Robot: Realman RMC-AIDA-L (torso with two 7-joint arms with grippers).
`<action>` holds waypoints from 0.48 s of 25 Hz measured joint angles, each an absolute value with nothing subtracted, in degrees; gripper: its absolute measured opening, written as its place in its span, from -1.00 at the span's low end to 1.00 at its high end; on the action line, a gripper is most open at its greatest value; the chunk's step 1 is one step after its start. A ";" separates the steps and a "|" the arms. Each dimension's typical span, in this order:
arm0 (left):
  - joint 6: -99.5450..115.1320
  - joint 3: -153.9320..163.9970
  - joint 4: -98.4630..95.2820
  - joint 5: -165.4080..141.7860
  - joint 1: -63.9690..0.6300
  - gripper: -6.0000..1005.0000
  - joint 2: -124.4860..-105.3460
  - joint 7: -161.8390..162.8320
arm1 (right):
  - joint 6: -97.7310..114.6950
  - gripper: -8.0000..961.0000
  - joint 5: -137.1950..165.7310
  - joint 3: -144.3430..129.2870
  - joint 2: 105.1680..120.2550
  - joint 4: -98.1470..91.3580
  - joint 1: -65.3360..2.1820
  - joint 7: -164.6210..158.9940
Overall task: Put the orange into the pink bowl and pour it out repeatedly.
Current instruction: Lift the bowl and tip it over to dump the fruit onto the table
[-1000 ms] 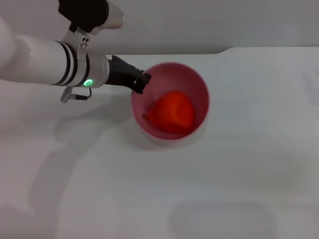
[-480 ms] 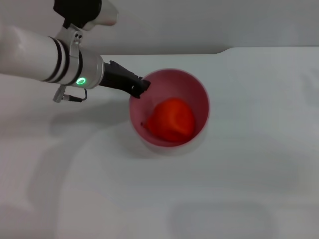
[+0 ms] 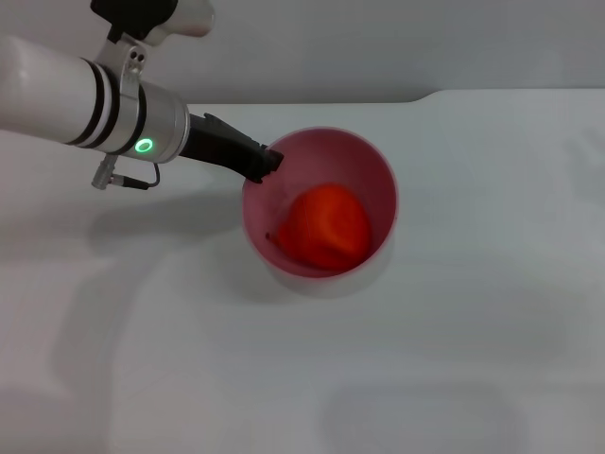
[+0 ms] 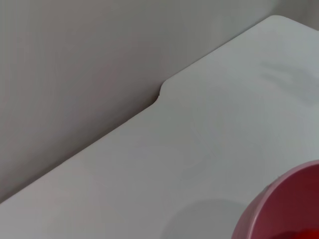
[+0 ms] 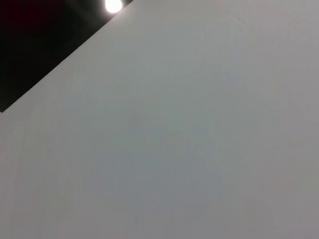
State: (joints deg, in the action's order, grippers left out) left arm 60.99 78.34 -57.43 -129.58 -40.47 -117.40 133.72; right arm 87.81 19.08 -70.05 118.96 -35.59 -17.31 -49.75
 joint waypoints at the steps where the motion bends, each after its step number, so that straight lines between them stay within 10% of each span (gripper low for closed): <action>1: 61.03 78.33 -57.43 -129.60 -40.54 -0.84 -117.40 133.70 | 87.81 -0.17 19.07 -70.05 118.98 -35.59 -17.36 -49.75; 12: 59.50 78.23 -57.93 -129.63 -40.92 -0.84 -117.73 131.45 | 87.80 -0.17 18.95 -70.58 119.01 -35.19 -17.48 -49.76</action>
State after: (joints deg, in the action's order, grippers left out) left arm 59.50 78.23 -57.93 -129.63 -40.92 -117.73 131.45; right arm 87.80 18.95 -70.58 119.01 -35.19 -17.48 -49.76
